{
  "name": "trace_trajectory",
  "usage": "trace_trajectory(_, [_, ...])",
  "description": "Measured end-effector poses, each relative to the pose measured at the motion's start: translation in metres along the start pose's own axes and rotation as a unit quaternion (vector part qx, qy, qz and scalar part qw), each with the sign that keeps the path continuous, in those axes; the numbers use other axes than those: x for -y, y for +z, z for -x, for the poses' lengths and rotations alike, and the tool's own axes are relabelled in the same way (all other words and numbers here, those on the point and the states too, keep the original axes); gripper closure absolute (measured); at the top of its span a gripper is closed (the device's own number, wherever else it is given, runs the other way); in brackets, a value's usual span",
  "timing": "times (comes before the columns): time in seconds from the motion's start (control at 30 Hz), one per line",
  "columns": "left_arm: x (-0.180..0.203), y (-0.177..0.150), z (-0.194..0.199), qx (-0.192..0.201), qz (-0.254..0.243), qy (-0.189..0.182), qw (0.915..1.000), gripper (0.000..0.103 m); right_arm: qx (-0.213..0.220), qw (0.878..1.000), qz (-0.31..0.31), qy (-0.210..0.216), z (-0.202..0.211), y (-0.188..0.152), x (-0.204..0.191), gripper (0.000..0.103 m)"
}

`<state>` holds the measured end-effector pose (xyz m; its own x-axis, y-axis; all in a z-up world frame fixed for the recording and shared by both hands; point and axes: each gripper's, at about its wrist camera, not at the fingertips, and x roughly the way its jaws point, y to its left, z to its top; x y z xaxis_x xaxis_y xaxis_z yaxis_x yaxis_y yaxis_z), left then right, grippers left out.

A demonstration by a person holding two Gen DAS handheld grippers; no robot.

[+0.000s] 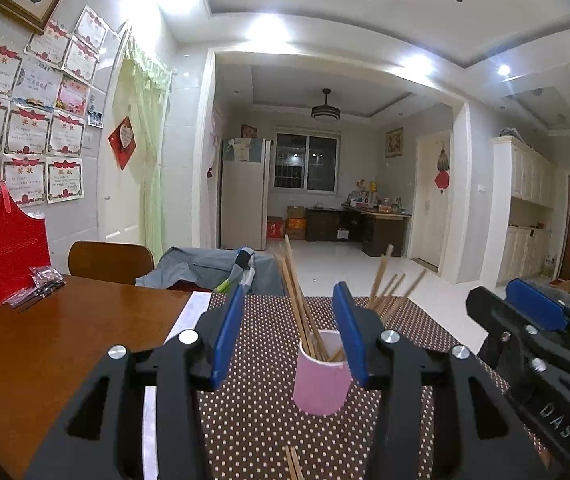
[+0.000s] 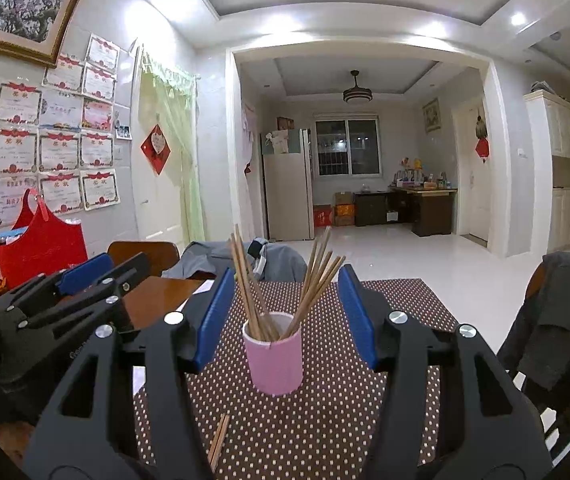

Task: Organize utensils
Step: 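Pull both open tools back from the pink cup over the last chopsticks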

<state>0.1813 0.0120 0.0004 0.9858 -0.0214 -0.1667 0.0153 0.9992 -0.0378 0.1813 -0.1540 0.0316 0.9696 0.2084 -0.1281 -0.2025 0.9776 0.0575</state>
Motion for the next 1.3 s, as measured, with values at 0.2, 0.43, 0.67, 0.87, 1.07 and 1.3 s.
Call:
trace_trajectory(0.2, [0.003,-0.009,0.012,-0.012,-0.005,-0.002,0.9999,0.057,-0.013,1.000,0.000,0.003,0.011,-0.008,-0.003,0.049])
trace_trajectory(0.43, [0.005,-0.023,0.015,-0.037,-0.011,-0.003,0.9992,0.045,-0.044,0.999,-0.002,0.004,0.012,-0.026,-0.002,0.048])
trace_trajectory(0.67, [-0.003,-0.044,0.001,-0.103,-0.016,0.000,0.9946,0.045,-0.098,0.995,-0.023,0.012,-0.001,-0.050,0.005,0.048])
trace_trajectory(0.87, [-0.014,-0.073,-0.030,-0.212,-0.013,0.009,0.9771,0.045,-0.152,0.987,-0.042,0.017,-0.014,-0.075,0.015,0.048])
trace_trajectory(1.07, [-0.017,-0.116,-0.060,-0.340,-0.007,0.003,0.9404,0.045,-0.205,0.976,-0.062,0.025,-0.025,-0.097,0.024,0.046])
trace_trajectory(1.3, [-0.014,-0.149,-0.073,-0.416,-0.016,0.003,0.9092,0.045,-0.262,0.961,-0.075,0.038,-0.037,-0.117,0.027,0.045])
